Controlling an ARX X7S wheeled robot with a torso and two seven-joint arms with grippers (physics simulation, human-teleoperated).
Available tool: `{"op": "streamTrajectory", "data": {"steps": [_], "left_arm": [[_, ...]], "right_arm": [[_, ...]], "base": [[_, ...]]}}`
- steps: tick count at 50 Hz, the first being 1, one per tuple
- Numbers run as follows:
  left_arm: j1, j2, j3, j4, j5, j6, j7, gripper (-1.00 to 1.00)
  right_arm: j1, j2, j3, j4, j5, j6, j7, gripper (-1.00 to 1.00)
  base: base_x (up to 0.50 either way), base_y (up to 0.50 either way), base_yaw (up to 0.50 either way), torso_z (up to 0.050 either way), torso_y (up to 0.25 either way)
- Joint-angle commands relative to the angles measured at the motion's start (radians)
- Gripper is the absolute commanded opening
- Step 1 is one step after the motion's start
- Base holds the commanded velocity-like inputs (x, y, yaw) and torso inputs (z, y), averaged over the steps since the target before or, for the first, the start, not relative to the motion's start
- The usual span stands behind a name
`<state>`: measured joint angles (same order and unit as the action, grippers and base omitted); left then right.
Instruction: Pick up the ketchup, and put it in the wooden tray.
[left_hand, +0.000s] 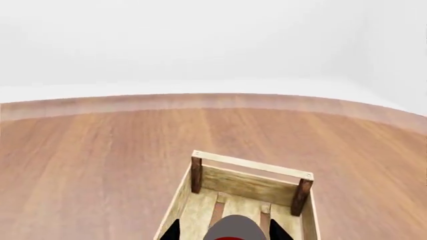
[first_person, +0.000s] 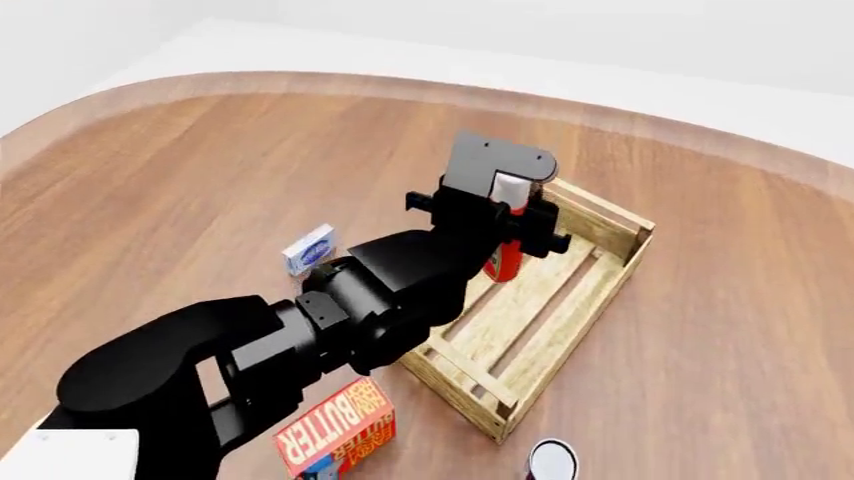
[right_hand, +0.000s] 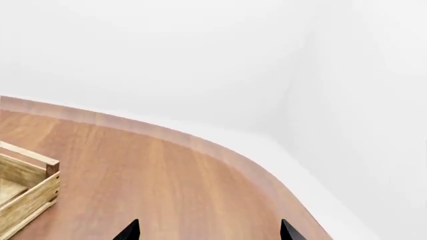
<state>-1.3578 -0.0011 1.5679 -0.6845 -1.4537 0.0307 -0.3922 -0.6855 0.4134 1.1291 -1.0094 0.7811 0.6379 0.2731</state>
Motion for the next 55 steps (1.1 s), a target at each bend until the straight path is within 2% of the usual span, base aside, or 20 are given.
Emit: {"op": "streamTrajectory", "data": {"steps": [1, 10, 39, 55], "left_arm": [[-0.015, 0.001, -0.004, 0.035, -0.016, 0.0, -0.023, -1.0], [-0.029, 0.001, -0.003, 0.035, -0.014, 0.001, -0.023, -1.0], [-0.041, 0.001, -0.004, 0.028, -0.001, 0.002, -0.003, -1.0], [-0.041, 0.001, -0.003, 0.038, 0.001, 0.005, -0.01, -1.0]], "right_arm": [[-0.026, -0.01, 0.061, -0.012, 0.044, 0.005, -0.009, 1.0], [-0.029, 0.007, 0.092, -0.014, 0.08, 0.023, 0.002, 1.0], [0.025, 0.016, 0.017, 0.035, 0.003, 0.02, -0.002, 1.0], [0.037, 0.027, 0.025, 0.041, 0.007, 0.034, -0.001, 1.0]], "base": [[0.0, 0.0, 0.0, 0.0, -0.143], [0.0, 0.0, 0.0, 0.0, -0.143], [0.0, 0.0, 0.0, 0.0, -0.143], [0.0, 0.0, 0.0, 0.0, -0.143]]}}
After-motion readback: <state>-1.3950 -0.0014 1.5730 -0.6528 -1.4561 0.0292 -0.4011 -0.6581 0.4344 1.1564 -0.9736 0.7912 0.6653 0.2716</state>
